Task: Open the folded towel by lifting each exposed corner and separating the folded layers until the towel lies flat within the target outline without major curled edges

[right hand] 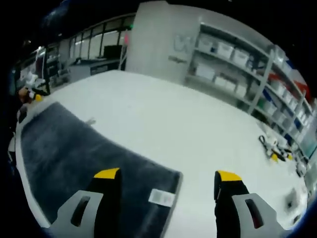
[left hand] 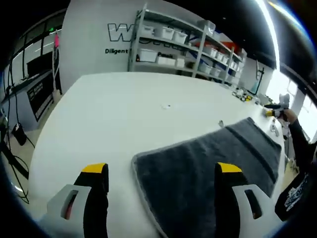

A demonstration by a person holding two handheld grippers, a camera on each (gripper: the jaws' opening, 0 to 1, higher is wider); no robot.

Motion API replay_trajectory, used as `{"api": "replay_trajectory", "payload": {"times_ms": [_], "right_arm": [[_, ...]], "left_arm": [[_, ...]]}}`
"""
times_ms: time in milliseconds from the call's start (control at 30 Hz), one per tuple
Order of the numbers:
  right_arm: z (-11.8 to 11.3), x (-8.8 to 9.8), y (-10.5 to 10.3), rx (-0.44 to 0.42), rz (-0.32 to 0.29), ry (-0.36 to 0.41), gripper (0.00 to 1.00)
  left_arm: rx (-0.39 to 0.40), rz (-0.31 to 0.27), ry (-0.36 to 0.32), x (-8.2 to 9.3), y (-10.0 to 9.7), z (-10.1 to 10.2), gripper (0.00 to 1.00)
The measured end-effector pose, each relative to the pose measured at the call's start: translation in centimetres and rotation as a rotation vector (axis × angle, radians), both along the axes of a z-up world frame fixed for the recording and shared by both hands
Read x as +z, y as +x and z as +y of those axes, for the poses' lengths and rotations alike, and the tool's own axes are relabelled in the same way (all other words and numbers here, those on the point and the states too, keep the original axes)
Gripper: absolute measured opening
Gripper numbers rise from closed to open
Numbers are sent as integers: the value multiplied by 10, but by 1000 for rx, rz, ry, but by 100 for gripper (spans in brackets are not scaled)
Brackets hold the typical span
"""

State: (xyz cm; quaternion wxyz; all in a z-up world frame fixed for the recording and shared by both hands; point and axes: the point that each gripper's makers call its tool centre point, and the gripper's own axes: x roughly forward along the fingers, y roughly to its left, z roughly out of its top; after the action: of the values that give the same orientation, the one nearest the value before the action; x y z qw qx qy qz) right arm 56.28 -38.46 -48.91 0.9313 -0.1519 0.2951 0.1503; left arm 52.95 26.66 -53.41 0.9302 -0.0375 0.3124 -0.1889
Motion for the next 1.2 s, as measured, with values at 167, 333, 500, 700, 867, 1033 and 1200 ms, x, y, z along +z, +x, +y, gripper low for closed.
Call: {"api": "replay_trajectory", "payload": {"times_ms": [167, 333, 500, 700, 867, 1033, 1200], "right_arm": [[1, -9, 11, -4, 11, 9, 73], [3, -22, 18, 7, 51, -17, 70], [5, -25, 27, 12, 71, -25, 67], [5, -34, 34, 17, 105, -3, 61], [1, -50, 44, 6, 144, 9, 55], [-9, -66, 49, -19, 169, -15, 47], [-15, -75, 54, -43, 178, 0, 43]], "left_arm": [[8, 26, 11, -9, 8, 5, 78], [6, 41, 25, -15, 14, 6, 72], [-29, 72, 42, -21, 19, 4, 64], [-31, 97, 23, -27, 24, 3, 59], [-13, 116, 18, -38, 28, 6, 56], [-17, 127, 26, -43, 25, 2, 53], [-14, 117, 27, -43, 27, 2, 49]]}}
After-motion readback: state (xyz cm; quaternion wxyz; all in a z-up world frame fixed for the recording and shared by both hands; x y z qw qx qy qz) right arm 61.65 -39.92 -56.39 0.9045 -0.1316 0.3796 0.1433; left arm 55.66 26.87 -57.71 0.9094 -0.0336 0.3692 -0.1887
